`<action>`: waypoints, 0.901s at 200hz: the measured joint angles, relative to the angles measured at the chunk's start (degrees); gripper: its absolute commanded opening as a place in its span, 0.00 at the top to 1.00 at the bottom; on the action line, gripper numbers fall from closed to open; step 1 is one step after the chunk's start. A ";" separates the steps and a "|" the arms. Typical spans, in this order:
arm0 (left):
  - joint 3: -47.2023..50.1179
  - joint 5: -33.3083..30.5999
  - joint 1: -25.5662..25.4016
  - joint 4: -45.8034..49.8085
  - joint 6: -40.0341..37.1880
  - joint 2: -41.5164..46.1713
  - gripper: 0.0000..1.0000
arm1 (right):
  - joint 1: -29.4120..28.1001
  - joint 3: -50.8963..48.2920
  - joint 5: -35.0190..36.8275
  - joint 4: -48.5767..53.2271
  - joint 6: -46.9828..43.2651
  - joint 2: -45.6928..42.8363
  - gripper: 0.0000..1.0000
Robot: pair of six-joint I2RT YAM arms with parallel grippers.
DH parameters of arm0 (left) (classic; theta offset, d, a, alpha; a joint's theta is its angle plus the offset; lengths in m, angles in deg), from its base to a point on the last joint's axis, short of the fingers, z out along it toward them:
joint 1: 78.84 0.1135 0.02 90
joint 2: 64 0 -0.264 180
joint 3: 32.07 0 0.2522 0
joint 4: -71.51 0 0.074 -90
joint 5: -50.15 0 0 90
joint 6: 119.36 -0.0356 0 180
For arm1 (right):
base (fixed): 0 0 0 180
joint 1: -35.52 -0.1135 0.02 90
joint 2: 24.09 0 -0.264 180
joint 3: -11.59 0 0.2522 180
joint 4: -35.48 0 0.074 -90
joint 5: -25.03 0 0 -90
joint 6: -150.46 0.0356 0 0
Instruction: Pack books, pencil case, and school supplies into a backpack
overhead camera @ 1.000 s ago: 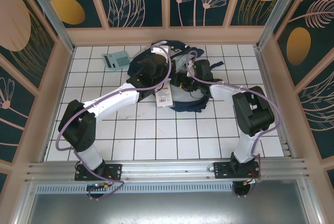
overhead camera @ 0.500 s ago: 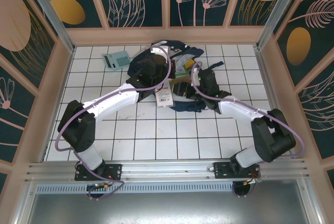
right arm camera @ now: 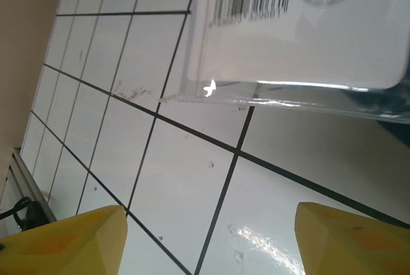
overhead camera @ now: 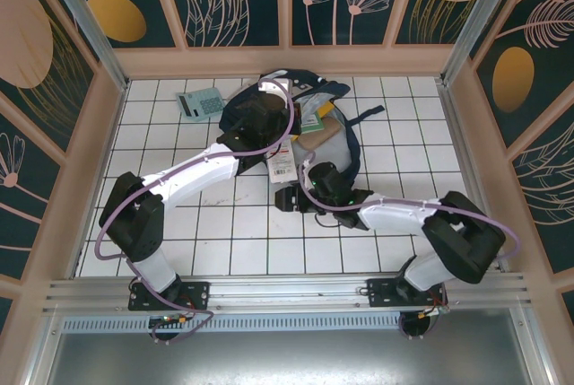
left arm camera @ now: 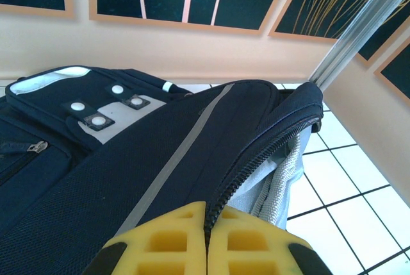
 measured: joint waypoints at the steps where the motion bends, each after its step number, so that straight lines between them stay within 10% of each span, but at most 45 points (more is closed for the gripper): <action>1: 0.00 0.00 0.00 0.00 0.00 0.00 1.00 | -0.04 0.02 0.02 -0.09 0.00 0.13 0.29; 119: 0.00 -0.17 0.00 0.00 0.00 0.00 1.00 | -0.39 10.01 10.27 -2.80 -0.31 8.33 0.28; 180: 0.00 -0.24 0.00 0.00 0.00 0.00 1.00 | 6.40 10.14 12.63 -1.77 -0.74 6.62 0.57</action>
